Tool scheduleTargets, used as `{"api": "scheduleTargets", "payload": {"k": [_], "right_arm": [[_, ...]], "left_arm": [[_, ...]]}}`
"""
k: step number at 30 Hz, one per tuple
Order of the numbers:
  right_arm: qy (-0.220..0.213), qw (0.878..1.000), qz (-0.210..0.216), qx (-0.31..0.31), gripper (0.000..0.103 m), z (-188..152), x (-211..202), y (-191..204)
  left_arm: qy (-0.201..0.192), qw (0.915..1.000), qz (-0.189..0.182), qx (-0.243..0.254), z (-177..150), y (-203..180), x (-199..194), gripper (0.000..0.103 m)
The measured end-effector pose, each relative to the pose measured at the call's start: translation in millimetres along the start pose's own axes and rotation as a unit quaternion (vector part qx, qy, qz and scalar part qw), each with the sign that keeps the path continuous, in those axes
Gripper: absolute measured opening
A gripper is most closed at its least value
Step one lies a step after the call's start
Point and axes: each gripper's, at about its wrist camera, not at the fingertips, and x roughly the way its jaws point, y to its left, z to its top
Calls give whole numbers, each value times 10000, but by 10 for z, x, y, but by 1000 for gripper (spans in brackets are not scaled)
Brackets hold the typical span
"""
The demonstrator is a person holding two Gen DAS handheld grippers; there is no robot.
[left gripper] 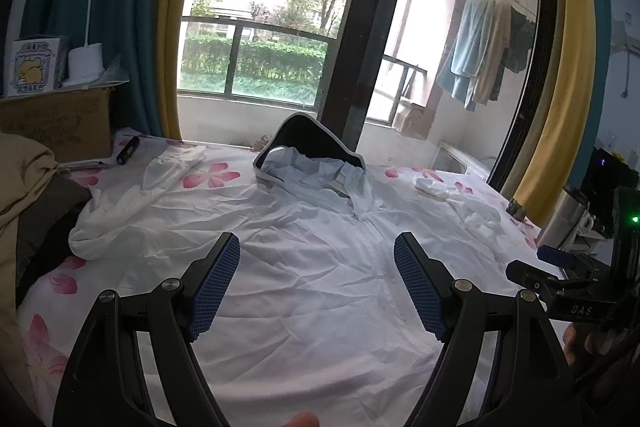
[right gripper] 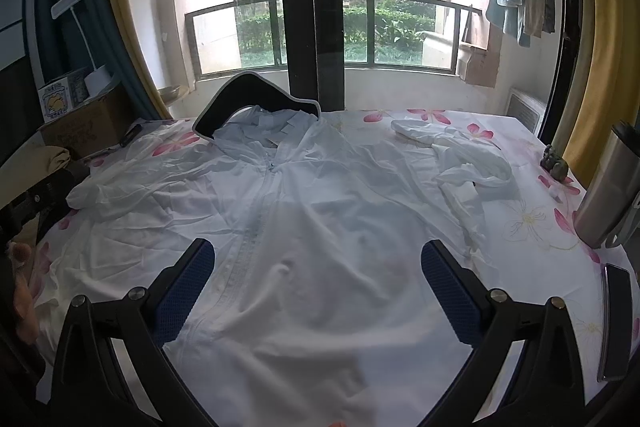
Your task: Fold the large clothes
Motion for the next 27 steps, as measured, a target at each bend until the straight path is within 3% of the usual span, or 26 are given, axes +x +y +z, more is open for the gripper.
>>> {"api": "scheduleTargets", "payload": {"k": [14, 27], "right_arm": [[27, 10000, -3, 2, 102, 6, 31, -1], [52, 10000, -11, 10, 102, 15, 51, -9]], "left_arm": [[40, 9999, -117, 23, 2, -8, 8, 82], [67, 10000, 50, 8, 2, -2, 44, 82]]}}
